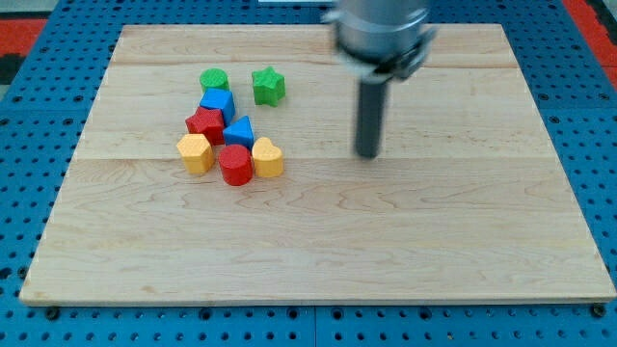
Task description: Push the green star diagonally left above yellow heart
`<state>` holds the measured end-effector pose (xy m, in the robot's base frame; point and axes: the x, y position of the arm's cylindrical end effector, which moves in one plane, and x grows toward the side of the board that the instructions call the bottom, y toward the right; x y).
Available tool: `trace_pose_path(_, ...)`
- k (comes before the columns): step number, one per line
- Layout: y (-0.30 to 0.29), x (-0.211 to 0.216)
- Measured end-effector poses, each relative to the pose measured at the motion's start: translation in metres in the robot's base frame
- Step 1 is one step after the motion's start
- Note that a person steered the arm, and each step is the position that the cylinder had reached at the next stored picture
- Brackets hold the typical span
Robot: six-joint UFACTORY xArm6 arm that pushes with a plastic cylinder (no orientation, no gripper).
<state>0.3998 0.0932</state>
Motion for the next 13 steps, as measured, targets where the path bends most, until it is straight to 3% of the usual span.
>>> trace_pose_path(1, -0.013, -0.084)
trace_pose_path(2, -0.095, -0.128)
trace_pose_path(4, -0.140, -0.098)
trace_pose_path(5, -0.134, -0.121)
trace_pose_path(6, -0.185, -0.095)
trace_pose_path(8, -0.162, -0.052)
trace_pose_path(10, -0.139, -0.070)
trace_pose_path(12, -0.136, -0.020)
trace_pose_path(13, -0.130, -0.079)
